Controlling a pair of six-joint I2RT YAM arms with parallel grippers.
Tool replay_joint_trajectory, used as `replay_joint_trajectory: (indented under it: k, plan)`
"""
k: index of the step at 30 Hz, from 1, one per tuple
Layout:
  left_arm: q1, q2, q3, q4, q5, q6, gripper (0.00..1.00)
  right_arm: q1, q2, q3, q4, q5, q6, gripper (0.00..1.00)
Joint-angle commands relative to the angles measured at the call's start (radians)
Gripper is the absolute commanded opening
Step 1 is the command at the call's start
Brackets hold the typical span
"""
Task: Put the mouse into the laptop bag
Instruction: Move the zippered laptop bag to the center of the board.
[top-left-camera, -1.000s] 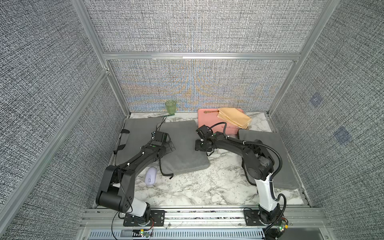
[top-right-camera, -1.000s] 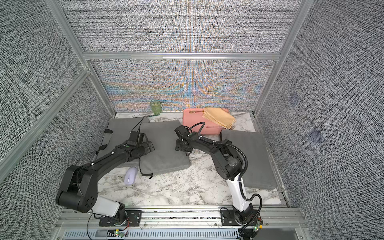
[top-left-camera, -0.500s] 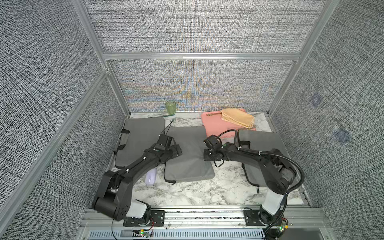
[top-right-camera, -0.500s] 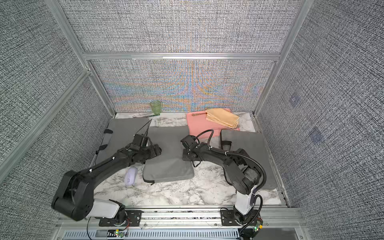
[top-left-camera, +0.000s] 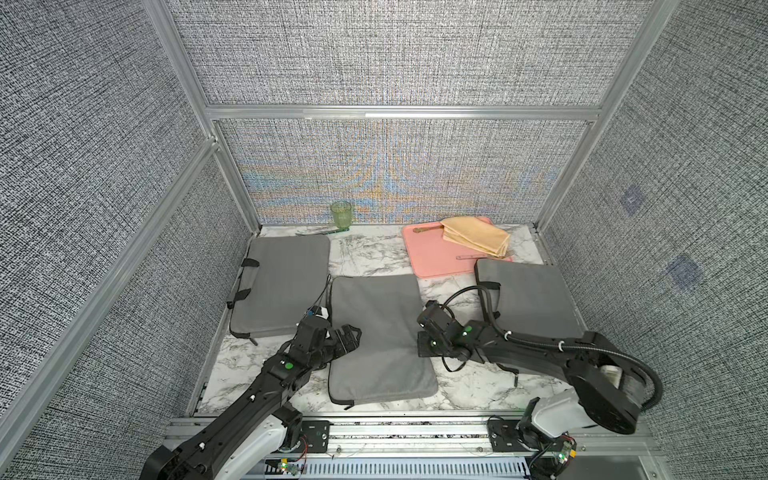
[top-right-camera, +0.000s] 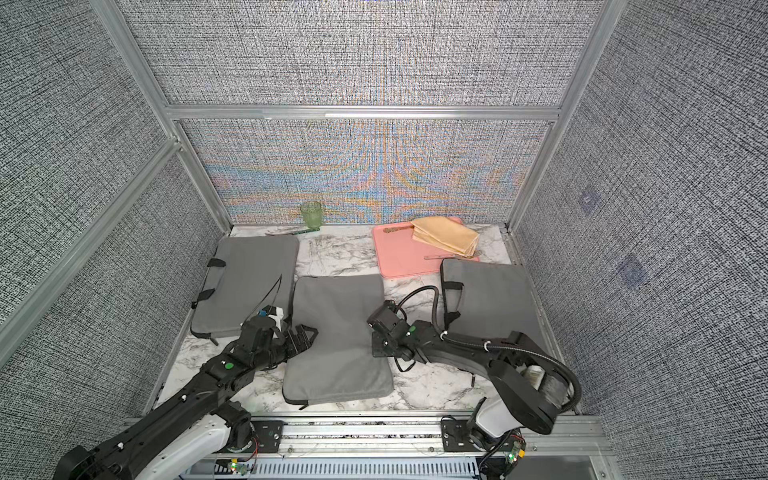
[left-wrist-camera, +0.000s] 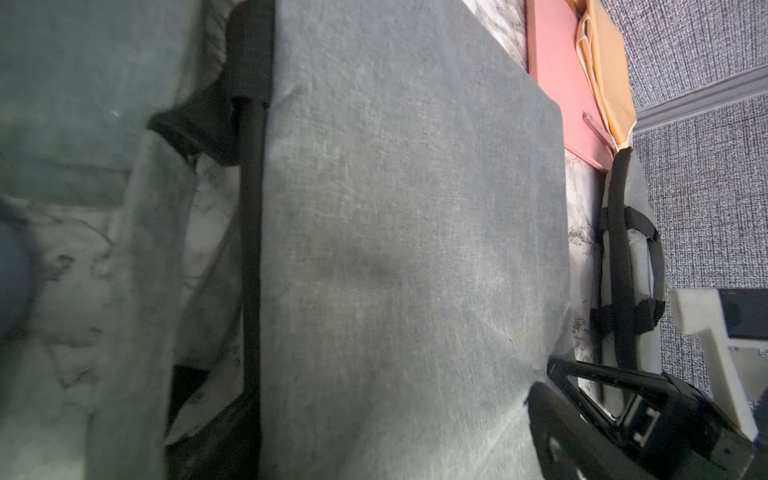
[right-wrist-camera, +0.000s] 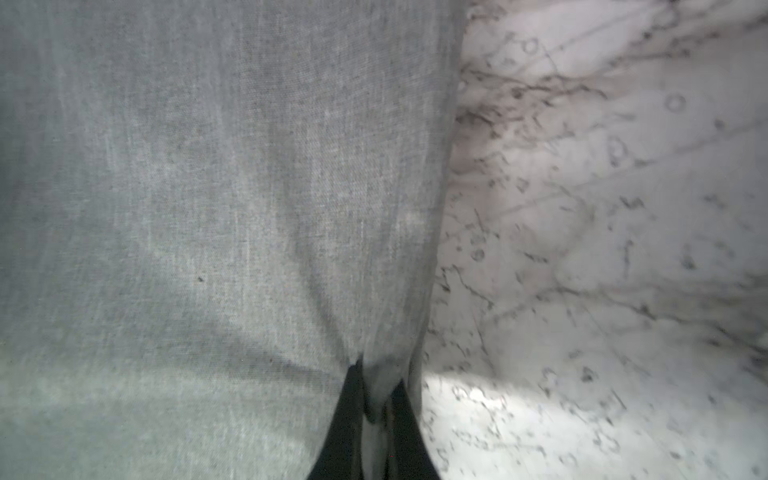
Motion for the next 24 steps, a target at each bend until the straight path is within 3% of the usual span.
replay_joint_trajectory:
  k: [1,8,11,16,21,24]
  plan:
    - [-0.066,0.039,-0.007,0.154,0.008,-0.033,0.97,0.0,-0.081,-0.065,-0.1,0.108,0.071,0.0]
    - [-0.384,0.334,0.093,0.364,-0.168,-0.107,0.97,-0.079,-0.213,-0.125,-0.268,0.227,0.13,0.0]
    - [-0.466,0.49,0.195,0.399,-0.193,-0.106,0.97,-0.14,-0.298,-0.174,-0.306,0.233,0.143,0.0]
    - [-0.53,0.689,0.355,0.427,-0.196,-0.1,0.96,-0.209,-0.461,-0.27,-0.29,0.235,0.131,0.0]
    - [-0.545,0.851,0.492,0.425,-0.162,-0.095,0.96,-0.295,-0.504,-0.246,-0.323,0.218,0.064,0.2]
    - [-0.544,0.91,0.539,0.429,-0.152,-0.098,0.96,-0.323,-0.485,-0.201,-0.331,0.211,0.027,0.25]
